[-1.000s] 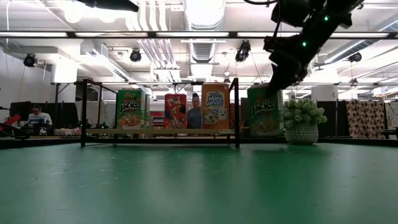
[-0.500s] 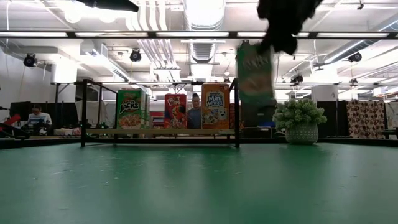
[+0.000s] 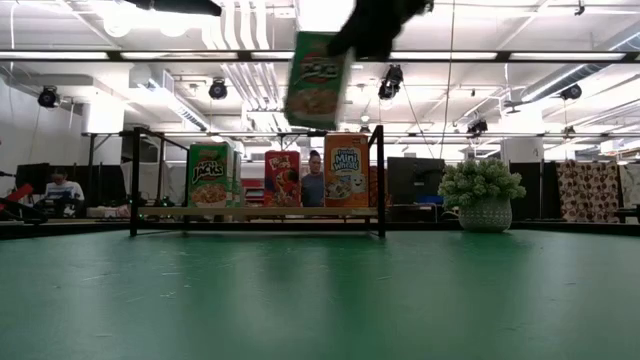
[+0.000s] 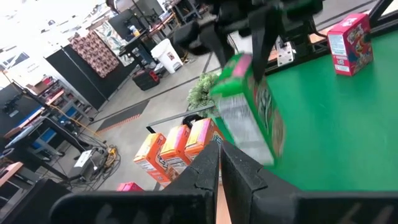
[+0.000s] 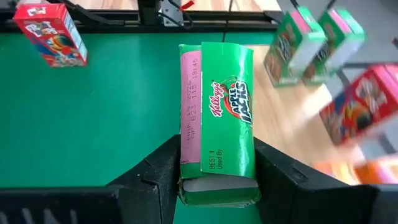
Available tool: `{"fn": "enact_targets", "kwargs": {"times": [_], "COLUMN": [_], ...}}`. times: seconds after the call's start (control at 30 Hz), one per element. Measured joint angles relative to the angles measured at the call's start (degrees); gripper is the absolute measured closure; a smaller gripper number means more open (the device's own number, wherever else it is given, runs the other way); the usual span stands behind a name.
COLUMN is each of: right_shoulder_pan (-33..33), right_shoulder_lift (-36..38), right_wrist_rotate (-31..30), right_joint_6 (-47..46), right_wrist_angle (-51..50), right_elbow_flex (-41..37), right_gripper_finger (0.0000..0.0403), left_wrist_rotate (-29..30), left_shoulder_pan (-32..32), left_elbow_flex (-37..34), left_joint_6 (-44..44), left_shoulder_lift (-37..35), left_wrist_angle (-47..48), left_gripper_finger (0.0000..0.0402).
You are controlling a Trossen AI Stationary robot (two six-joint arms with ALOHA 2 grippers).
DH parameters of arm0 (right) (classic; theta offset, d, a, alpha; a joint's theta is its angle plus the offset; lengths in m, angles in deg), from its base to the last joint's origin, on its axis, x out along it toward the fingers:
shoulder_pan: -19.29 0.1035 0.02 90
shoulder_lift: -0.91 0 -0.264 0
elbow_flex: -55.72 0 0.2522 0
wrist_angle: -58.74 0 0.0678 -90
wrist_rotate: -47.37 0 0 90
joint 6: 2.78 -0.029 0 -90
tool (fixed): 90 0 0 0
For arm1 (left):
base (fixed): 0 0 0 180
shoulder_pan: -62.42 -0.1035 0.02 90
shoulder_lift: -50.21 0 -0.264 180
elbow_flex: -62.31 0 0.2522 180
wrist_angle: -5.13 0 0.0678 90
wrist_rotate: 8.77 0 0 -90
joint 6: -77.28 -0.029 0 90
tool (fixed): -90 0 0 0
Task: Stack cereal on shelf
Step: Put the green cereal box aligned with the other green cereal box on the shelf
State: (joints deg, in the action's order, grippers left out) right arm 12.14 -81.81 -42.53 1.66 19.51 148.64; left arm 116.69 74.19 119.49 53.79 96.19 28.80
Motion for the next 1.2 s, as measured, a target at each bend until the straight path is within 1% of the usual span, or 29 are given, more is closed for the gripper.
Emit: {"fn": "enact_targets", "kwargs": {"times": [0.2,0.43,0.5,0.83,1.03,1.2], "right_shoulder_pan": [-1.53,-4.92,-5.98,-9.43,-9.82,-10.28], "right_shoulder_lift": [-10.29,-20.02,-22.32,-35.04,-41.26,-43.85], "right_wrist_rotate": [-0.05,0.16,0.69,7.45,7.87,7.85], "right_joint_6": [7.10,11.85,12.75,15.43,16.70,17.32], "right_wrist_angle": [-2.34,-5.76,-5.80,-5.78,-5.65,-5.90], "right_elbow_flex": [11.04,21.79,24.06,36.36,42.32,44.43], "right_gripper_finger": [0.0252,0.0255,0.0255,0.0253,0.0252,0.0252], "left_wrist_rotate": [0.00,0.00,-0.02,-0.02,-0.02,-0.03], "left_shoulder_pan": [0.02,0.02,0.02,0.02,0.02,0.02], "left_elbow_flex": [0.00,-0.29,-0.35,-0.37,-0.37,-0.37], "left_joint_6": [1.04,1.72,1.73,1.73,1.73,1.73], "left_shoulder_lift": [-1.80,-2.41,-2.39,-2.78,-2.78,-2.77], "left_wrist_angle": [0.63,0.77,0.98,0.83,0.86,0.87], "left_gripper_finger": [0.0402,0.0402,0.0402,0.0402,0.0402,0.0402]}}
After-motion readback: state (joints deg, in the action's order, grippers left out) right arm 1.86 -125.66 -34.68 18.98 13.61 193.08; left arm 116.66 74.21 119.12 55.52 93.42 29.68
